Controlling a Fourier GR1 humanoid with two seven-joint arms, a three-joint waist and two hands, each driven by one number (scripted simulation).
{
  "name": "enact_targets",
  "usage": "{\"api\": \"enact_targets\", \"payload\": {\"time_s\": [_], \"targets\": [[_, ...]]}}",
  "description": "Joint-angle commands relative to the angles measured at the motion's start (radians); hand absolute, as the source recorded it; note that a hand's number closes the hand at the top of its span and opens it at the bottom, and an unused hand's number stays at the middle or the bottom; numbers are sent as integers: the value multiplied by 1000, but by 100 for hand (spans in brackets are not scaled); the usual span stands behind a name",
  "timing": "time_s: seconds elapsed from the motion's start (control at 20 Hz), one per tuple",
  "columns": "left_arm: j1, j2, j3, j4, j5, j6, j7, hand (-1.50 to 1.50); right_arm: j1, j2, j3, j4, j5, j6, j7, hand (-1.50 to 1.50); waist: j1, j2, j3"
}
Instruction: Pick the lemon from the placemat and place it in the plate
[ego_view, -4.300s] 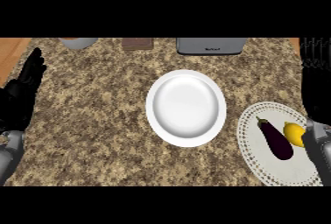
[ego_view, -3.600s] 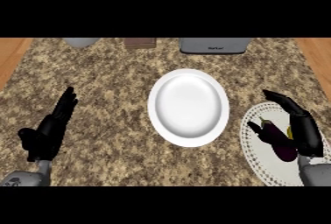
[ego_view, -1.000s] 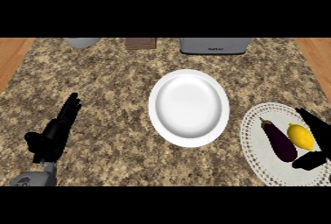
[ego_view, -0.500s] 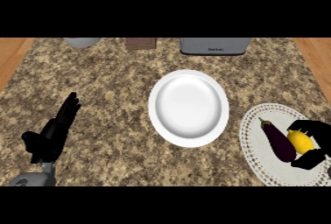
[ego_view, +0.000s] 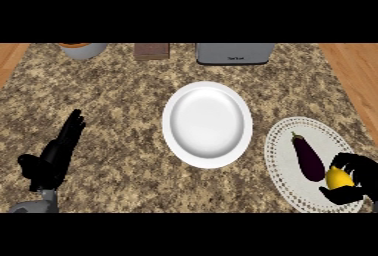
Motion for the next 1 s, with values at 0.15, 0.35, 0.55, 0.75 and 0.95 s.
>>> {"api": "enact_targets", "payload": {"time_s": [0.15,0.35,0.55,0.75,0.95], "targets": [[23,-13,-9,-13,-22,24,-7,0,283,171,36,-312,101,-257,197,150,-22,9,28],[35,-2,-7,-41,-17,13,15,0,466,226,116,-604,197,-330,248,150,-8,12,29],[4,14,12,-17,6,-26,0,0,593,256,205,-893,341,-304,385,150,13,20,30],[-2,-14,-9,29,-29,-5,-34,0,706,241,246,-1191,391,-236,432,150,13,22,30],[-42,-9,1,3,-16,-6,24,0,767,317,341,-1260,550,-358,402,150,23,21,32]]}}
